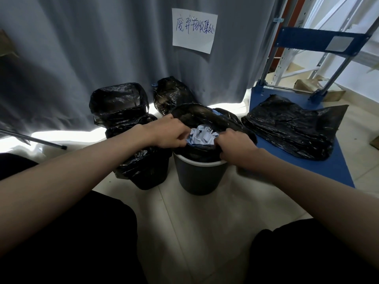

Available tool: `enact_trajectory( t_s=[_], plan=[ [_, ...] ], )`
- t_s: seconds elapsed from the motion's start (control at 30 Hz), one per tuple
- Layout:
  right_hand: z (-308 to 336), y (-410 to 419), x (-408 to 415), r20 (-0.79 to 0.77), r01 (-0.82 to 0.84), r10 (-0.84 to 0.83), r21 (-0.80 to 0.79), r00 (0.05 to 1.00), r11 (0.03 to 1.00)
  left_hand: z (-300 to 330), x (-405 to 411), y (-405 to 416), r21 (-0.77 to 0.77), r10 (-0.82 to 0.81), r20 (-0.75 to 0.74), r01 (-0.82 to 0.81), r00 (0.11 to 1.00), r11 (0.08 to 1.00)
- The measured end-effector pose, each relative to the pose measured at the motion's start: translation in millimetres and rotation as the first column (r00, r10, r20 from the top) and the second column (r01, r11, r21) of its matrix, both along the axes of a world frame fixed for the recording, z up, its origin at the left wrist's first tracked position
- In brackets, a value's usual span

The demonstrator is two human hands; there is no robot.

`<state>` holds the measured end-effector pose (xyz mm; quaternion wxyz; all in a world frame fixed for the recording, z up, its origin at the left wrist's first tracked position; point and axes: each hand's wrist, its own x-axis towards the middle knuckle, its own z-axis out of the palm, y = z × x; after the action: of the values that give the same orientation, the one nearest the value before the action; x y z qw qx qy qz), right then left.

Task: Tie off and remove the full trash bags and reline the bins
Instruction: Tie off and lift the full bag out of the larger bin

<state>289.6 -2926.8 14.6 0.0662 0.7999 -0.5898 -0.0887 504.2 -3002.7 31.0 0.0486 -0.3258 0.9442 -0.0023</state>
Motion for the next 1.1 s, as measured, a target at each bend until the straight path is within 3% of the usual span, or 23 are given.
enact_trajectory(
  t_s=[0.13, 0.23, 0.33, 0.43, 0.5, 0.57, 0.67, 0.77, 0.87, 0.97, 1.1],
  plan=[
    [7.8, -6.8, -6.8, -0.084, -0.060, 0.049, -0.139, 0.995, 0.988, 2.7, -2.8, 6.3, 0.040, -0.026, 0.002, 0.026, 1.000, 0.999],
    [12.2, -7.9, -8.2, -0.068, -0.063, 0.053, -0.147, 0.996, 0.987, 2.7, -5.5, 9.2, 0.022, -0.073, 0.046, 0.072, 0.996, 0.997],
    [17.2, -7.3, -6.3, -0.030, -0.020, 0.022, 0.054, 0.999, 0.998, 8.6, -8.0, 8.8, 0.070, -0.092, 0.043, 0.089, 0.995, 0.994],
    [19.2, -5.2, -6.1, -0.062, 0.026, -0.006, 0.331, 0.998, 0.943, 14.2, -8.8, 9.7, 0.237, -0.043, 0.021, 0.037, 0.999, 0.971],
    [21.0, -5.8, -8.0, -0.040, 0.065, -0.053, 0.370, 0.998, 0.927, 16.0, -8.3, 10.1, 0.361, 0.026, -0.003, -0.023, 1.000, 0.932],
    [25.2, -9.1, -11.3, 0.063, 0.107, -0.130, 0.280, 0.989, 0.954, 16.0, -6.5, 6.0, 0.364, 0.141, -0.056, -0.111, 0.988, 0.925],
    [29.6, -18.8, -20.9, 0.213, 0.194, -0.192, 0.009, 0.958, 0.981, 13.1, -1.0, -7.0, 0.071, 0.290, -0.180, -0.282, 0.940, 0.957],
    [26.6, -27.8, -33.9, 0.254, 0.309, -0.268, -0.135, 0.929, 0.942, 7.9, 3.4, -18.3, -0.132, 0.452, -0.207, -0.482, 0.868, 0.866],
    [18.9, -34.8, -43.6, 0.242, 0.451, -0.437, -0.004, 0.866, 0.892, -3.2, 7.4, -24.0, -0.061, 0.628, -0.098, -0.635, 0.772, 0.770],
    [11.1, -38.2, -47.9, 0.262, 0.488, -0.504, 0.127, 0.823, 0.864, -13.1, 10.0, -27.2, 0.092, 0.702, -0.098, -0.696, 0.705, 0.712],
    [14.2, -44.4, -48.0, 0.333, 0.468, -0.436, -0.018, 0.836, 0.883, -6.4, 10.5, -36.0, 0.177, 0.733, -0.161, -0.711, 0.661, 0.681]
  ],
)
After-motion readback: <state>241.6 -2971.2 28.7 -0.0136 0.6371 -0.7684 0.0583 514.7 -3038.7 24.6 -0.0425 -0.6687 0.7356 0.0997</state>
